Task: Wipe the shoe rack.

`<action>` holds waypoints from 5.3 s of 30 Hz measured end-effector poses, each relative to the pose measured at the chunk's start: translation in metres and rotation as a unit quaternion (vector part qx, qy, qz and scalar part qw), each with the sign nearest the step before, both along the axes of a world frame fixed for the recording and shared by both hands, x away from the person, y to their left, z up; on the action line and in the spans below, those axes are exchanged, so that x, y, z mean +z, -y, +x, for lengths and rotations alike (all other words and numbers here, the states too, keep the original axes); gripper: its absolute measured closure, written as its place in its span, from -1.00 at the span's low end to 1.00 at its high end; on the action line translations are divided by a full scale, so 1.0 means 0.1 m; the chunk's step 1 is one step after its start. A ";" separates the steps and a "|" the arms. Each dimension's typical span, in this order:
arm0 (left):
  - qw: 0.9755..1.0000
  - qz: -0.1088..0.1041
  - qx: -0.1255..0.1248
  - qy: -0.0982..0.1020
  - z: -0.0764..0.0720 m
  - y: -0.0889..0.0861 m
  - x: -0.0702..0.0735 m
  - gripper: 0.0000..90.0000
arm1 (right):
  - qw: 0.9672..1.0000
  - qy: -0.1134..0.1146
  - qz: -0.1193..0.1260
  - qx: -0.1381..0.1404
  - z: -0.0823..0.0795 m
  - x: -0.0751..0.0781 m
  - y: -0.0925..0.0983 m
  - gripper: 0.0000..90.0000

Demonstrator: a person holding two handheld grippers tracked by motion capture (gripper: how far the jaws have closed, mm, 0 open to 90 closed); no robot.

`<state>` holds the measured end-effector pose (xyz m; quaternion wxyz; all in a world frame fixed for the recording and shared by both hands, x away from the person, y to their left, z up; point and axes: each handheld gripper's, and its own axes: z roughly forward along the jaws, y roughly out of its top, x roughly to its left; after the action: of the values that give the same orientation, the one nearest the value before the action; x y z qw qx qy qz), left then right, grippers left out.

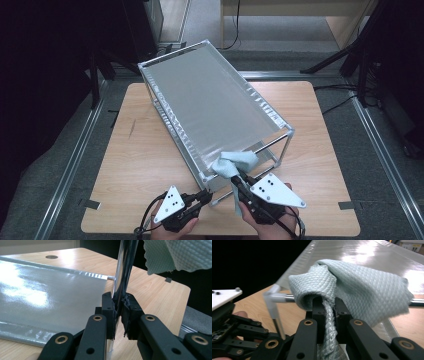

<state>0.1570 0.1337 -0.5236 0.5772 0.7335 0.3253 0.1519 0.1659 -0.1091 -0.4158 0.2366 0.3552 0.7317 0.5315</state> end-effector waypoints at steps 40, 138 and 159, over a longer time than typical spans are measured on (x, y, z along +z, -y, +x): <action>1.000 -0.002 0.006 0.000 0.02 -0.10 -0.01 0.80 | 0.940 -0.129 -0.001 -0.315 0.75 -0.95 1.83 0.71; 1.000 -0.016 -0.015 -0.001 0.49 0.53 0.01 0.71 | 0.990 -0.068 0.009 -0.126 0.57 -0.69 0.92 -0.34; 0.988 -0.053 0.144 -0.033 0.34 -1.02 -0.06 -0.03 | 0.996 -0.083 0.016 -0.025 0.25 -0.93 0.06 -0.54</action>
<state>0.1910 0.2362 -0.5291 0.5766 0.6519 0.4540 0.1910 0.1909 -0.1153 -0.5087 0.1826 0.4198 0.7309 0.5062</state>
